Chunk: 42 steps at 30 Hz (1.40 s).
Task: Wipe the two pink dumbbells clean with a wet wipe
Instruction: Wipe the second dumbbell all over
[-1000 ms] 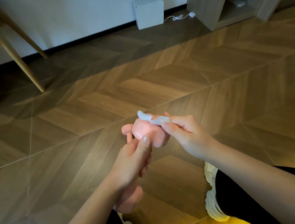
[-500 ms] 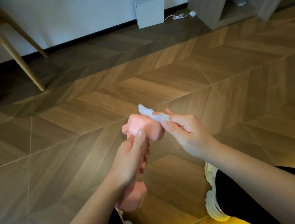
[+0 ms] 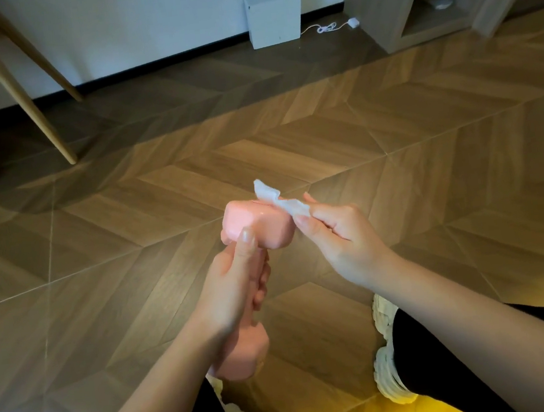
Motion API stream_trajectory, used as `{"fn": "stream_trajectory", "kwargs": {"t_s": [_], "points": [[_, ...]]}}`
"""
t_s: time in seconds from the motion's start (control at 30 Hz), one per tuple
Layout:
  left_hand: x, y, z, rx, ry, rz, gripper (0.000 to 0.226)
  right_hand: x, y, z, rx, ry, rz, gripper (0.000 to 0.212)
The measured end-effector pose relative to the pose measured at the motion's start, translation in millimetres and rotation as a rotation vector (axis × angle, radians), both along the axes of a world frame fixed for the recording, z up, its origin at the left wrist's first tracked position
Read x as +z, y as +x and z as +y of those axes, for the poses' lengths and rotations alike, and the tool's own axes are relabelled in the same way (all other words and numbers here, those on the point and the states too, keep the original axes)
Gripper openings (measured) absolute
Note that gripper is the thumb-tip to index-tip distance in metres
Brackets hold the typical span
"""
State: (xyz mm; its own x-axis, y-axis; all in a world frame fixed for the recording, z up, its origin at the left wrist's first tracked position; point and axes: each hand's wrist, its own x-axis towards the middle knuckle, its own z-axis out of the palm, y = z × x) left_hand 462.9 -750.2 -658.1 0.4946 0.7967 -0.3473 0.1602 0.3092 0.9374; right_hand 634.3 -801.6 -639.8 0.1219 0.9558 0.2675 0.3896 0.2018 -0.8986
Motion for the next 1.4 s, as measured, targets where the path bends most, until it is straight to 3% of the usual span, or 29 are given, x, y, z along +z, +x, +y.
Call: {"fn": "stream_trajectory", "kwargs": {"t_s": [0.1, 0.2, 0.3, 0.37, 0.5, 0.6, 0.7, 0.8, 0.97, 1.1, 1.27, 1.4], "points": [[2, 0, 1, 0.005, 0.022, 0.009, 0.077, -4, 1, -5, 0.003, 0.083, -0.027, 0.033], [5, -1, 2, -0.01, 0.045, 0.007, 0.072, 1, 3, 2, -0.061, -0.016, 0.001, 0.053], [7, -1, 2, -0.019, 0.053, 0.003, 0.072, -2, 4, 0, -0.05, 0.007, -0.01, 0.033], [8, -2, 4, -0.018, 0.066, -0.021, 0.069, -6, 5, -3, -0.015, 0.058, -0.007, 0.032], [9, -3, 4, -0.069, 0.08, -0.078, 0.084, -1, 5, 8, -0.095, -0.074, 0.018, 0.065], [10, -5, 6, -0.083, 0.086, -0.108, 0.087, -4, 6, 2, -0.052, -0.023, 0.073, 0.04], [7, -8, 8, -0.122, 0.104, -0.119, 0.068, -6, 10, 2, -0.036, -0.077, 0.097, 0.028], [3, -8, 5, -0.153, 0.075, -0.153, 0.065, -2, 9, 6, -0.033, -0.172, 0.1, 0.036], [5, -10, 8, -0.182, 0.075, -0.177, 0.061, 2, 7, -9, -0.019, -0.035, 0.1, 0.03], [6, -8, 3, -0.222, 0.035, -0.218, 0.054, 2, 8, 3, -0.014, -0.153, 0.172, 0.035], [6, -7, 3, -0.273, 0.106, -0.161, 0.056, 4, 7, 3, 0.048, -0.143, 0.22, 0.028], [5, -5, 0, -0.23, 0.104, -0.091, 0.058, 5, 6, -6, 0.104, -0.026, 0.114, 0.029]]}}
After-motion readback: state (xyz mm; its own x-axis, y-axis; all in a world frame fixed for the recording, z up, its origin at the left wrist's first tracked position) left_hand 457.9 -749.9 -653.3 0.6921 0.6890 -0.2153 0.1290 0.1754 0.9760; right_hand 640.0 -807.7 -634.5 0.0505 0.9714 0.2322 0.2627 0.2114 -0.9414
